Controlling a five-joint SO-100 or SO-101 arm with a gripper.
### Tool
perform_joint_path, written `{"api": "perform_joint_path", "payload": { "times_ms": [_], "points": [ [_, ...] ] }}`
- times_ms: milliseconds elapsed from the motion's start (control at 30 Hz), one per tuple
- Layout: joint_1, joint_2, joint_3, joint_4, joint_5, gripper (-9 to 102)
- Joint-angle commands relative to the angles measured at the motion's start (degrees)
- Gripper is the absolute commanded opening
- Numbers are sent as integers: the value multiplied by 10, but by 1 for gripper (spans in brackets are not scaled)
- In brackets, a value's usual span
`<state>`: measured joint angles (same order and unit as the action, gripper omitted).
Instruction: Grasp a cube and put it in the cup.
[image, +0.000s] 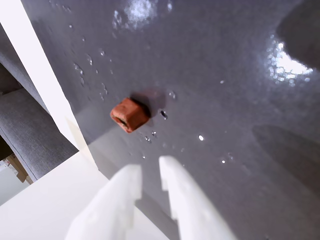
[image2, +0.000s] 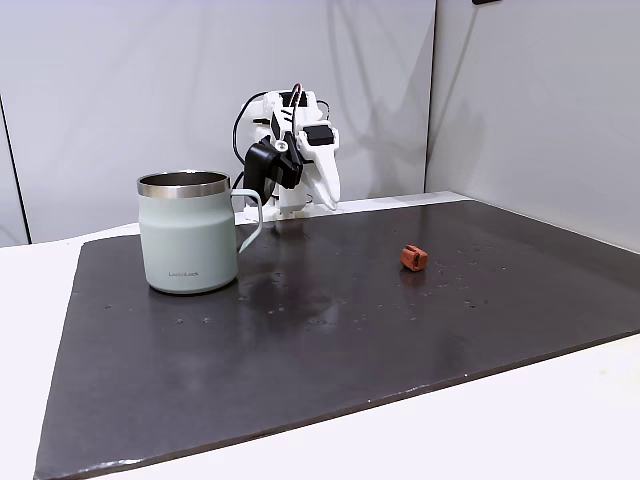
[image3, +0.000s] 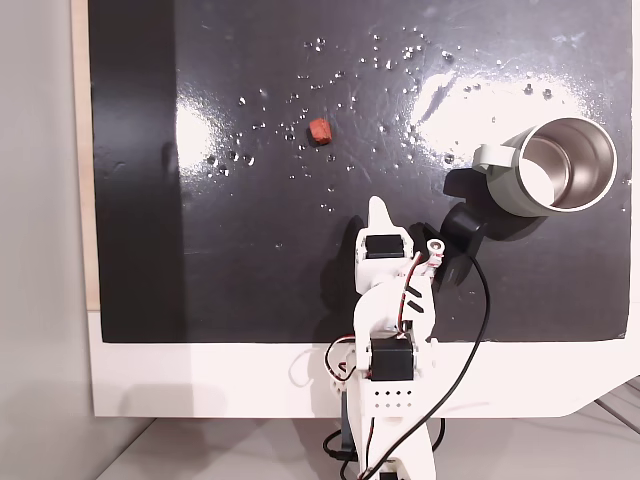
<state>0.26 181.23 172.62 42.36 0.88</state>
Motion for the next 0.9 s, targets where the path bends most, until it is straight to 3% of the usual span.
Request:
{"api": "perform_joint_path", "payload": {
  "times_ms": [0, 500, 667, 867],
  "points": [
    [-6, 8, -4, 2, -8, 0],
    [1, 8, -16, -2, -10, 0],
    [-18, -6, -105, 11, -37, 0],
    [-40, -150, -258, 18, -36, 0]
  ]
}}
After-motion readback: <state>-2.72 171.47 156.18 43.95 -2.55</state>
